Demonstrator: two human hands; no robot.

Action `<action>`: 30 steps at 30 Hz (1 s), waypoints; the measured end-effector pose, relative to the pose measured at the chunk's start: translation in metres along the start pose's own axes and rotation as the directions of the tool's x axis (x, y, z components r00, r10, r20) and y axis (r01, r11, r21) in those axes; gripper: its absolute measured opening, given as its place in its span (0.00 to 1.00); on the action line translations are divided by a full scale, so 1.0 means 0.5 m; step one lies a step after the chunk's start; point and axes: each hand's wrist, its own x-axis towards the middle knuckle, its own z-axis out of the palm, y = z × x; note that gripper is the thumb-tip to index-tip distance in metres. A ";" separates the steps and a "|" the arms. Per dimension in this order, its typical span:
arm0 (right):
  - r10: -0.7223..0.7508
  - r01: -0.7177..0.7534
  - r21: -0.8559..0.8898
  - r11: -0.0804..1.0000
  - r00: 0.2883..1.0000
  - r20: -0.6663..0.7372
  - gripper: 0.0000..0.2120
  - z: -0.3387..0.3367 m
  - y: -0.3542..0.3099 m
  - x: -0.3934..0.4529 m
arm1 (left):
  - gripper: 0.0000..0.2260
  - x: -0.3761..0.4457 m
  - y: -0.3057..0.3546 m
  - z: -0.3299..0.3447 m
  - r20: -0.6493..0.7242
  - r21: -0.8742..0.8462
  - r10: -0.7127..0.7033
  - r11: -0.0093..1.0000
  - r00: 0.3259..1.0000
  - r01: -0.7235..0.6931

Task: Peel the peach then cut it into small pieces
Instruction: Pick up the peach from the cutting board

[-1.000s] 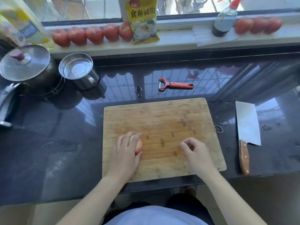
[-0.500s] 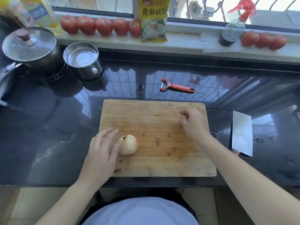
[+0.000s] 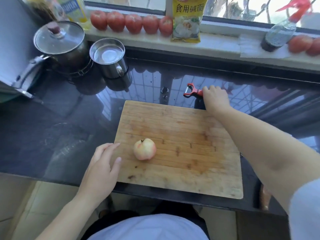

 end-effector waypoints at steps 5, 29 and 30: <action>0.069 -0.048 0.358 0.932 0.996 -0.049 0.12 -0.014 -0.013 -0.127 | 0.17 0.001 -0.001 -0.003 0.028 -0.020 0.008 1.000 1.000 -0.008; 0.383 -0.213 0.660 0.721 0.916 -0.123 0.19 0.106 -0.141 -0.473 | 0.15 0.032 -0.011 0.061 0.018 0.026 0.120 0.992 0.993 -0.120; 0.374 -0.209 0.668 0.714 0.920 -0.113 0.20 0.103 -0.139 -0.474 | 0.14 0.036 -0.015 0.061 0.003 0.016 0.116 0.993 0.993 -0.116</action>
